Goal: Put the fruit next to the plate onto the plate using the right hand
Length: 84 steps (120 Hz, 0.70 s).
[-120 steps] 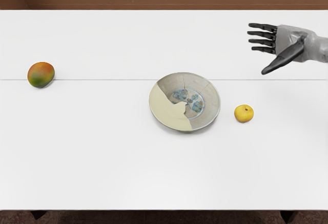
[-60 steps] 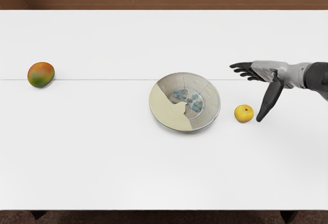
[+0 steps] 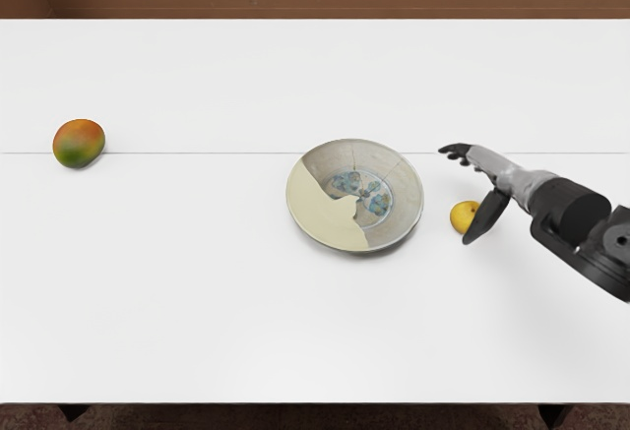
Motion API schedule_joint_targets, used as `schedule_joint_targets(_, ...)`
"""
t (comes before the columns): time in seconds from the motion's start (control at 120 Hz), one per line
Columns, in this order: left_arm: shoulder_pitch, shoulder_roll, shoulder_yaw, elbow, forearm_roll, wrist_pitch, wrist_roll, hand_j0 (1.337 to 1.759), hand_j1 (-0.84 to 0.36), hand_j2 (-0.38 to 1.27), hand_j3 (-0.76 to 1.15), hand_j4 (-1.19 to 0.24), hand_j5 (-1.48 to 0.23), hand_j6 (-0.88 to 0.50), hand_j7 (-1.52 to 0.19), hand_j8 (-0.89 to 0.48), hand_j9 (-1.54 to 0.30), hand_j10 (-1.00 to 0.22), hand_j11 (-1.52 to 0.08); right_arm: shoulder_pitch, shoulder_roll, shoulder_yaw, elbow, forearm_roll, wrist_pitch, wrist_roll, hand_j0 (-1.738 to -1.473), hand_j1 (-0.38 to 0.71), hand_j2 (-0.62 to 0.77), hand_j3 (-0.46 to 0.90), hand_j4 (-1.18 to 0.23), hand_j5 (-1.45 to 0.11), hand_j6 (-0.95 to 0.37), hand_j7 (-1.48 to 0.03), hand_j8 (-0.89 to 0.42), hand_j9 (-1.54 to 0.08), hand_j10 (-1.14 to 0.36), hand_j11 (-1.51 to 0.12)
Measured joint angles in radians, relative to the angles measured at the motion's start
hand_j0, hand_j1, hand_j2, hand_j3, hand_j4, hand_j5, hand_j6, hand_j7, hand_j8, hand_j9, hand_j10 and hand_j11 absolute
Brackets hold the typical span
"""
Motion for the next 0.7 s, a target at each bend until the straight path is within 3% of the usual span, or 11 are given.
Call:
schedule_joint_targets(0.358,0.000,0.000,0.000,0.000,0.000,0.000,0.000,1.658,0.35,0.00,0.00,0.00,0.00,0.00,0.00,0.00,0.00,0.00,0.00,-0.054,0.015,0.000,0.011,-0.023,-0.036,0.003,-1.658,0.08,-0.07,0.00,-0.37,-0.47,-0.37,-0.47,-0.37,-0.47,-0.37,-0.47)
schedule_joint_targets(0.7,0.000,0.000,0.000,0.000,0.000,0.000,0.000,1.658,0.35,0.00,0.00,0.00,0.00,0.00,0.00,0.00,0.00,0.00,0.00,-0.073,0.007,0.004,0.013,-0.025,-0.069,0.005,-1.658,0.20,-0.09,0.00,-0.46,-0.60,-0.46,-0.60,-0.47,-0.60,-0.46,-0.60)
